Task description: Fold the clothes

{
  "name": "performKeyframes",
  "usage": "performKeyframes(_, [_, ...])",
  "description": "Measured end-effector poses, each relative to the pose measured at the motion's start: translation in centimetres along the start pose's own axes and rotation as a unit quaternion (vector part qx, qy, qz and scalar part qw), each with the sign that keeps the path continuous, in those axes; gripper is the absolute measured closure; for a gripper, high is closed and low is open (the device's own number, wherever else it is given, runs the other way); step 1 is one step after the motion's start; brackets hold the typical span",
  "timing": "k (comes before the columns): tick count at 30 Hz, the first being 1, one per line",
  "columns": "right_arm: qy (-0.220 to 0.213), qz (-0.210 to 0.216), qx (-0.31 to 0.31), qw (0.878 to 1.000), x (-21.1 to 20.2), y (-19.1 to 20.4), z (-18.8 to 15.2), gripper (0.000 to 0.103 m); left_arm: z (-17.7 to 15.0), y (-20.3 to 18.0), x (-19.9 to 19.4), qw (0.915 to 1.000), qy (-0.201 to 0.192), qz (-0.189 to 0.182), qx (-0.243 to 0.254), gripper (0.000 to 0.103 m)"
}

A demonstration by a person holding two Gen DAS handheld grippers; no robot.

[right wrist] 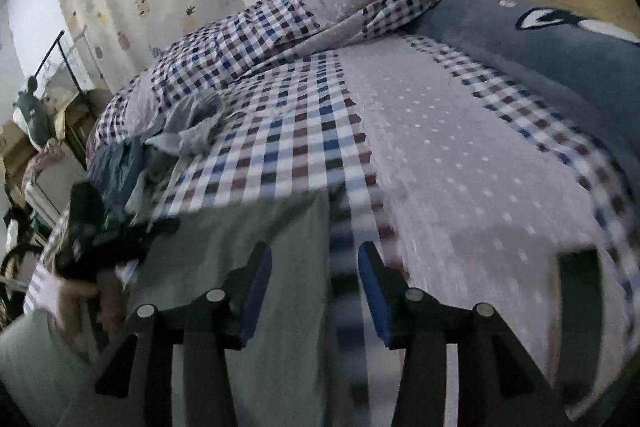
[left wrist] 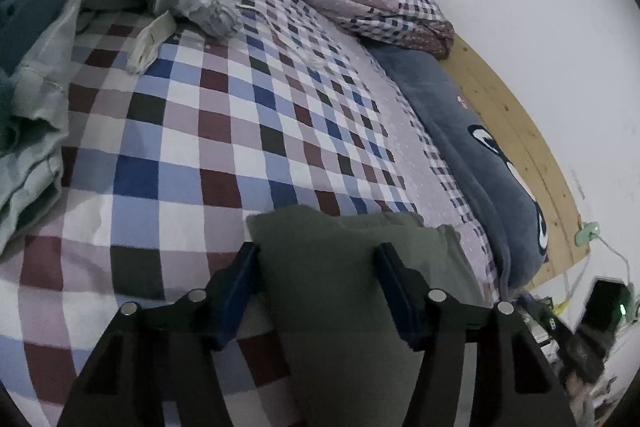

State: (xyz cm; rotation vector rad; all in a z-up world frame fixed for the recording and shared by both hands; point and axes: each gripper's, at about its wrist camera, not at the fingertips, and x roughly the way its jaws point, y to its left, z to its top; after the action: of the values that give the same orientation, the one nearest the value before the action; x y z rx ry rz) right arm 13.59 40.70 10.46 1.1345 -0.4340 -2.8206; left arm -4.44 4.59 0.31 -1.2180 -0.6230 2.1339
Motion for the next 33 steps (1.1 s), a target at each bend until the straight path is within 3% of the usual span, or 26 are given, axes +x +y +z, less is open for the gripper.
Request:
performKeyframes(4, [0.031,0.025,0.032,0.999,5.5,-1.7,3.1,0.055,0.7,0.7,0.8,0.9998,0.007,-0.016,-0.013,0.041])
performKeyframes(8, [0.048,0.078,0.098,0.991,9.0,-3.8,3.6,0.054,1.3,1.1,1.3,0.9992,0.013,-0.029,-0.025,0.041])
performKeyframes(12, [0.080,0.083,0.090,0.989,11.6,-3.6,3.6,0.054,1.5,1.8,1.3,0.9983,0.014,-0.043,-0.036,0.047])
performKeyframes(14, [0.092,0.085,0.077,0.989,12.7,-3.2,3.5,0.064,1.7,2.1,1.4,0.9979,0.012,-0.047,-0.044,0.059])
performKeyframes(15, [0.092,0.086,0.066,0.990,12.9,-2.8,3.5,0.090,1.7,2.3,1.4,0.9976,0.010,-0.048,-0.048,0.063])
performKeyframes(16, [0.088,0.082,0.053,0.991,12.9,-2.4,3.7,0.095,1.7,2.5,1.3,0.9974,0.006,-0.049,-0.052,0.071])
performKeyframes(20, [0.054,0.079,0.005,0.995,12.0,-0.3,4.7,0.096,1.5,3.1,0.6,0.9960,-0.020,-0.061,-0.062,0.085])
performKeyframes(25, [-0.002,0.098,-0.026,0.995,10.7,2.3,6.3,0.097,0.8,4.6,-1.4,0.9910,-0.074,-0.064,-0.092,0.092])
performKeyframes(29, [0.052,0.039,-0.046,0.997,15.0,2.3,5.2,0.095,0.7,5.9,-0.9,0.9924,-0.061,-0.035,-0.102,0.094])
performKeyframes(32, [0.083,0.009,-0.035,0.996,17.4,1.6,4.6,0.086,0.7,5.8,-0.8,0.9930,-0.058,-0.033,-0.098,0.093])
performKeyframes(33, [0.075,0.000,-0.029,0.997,17.1,1.3,4.8,0.083,0.7,5.8,-0.7,0.9929,-0.056,-0.034,-0.099,0.092])
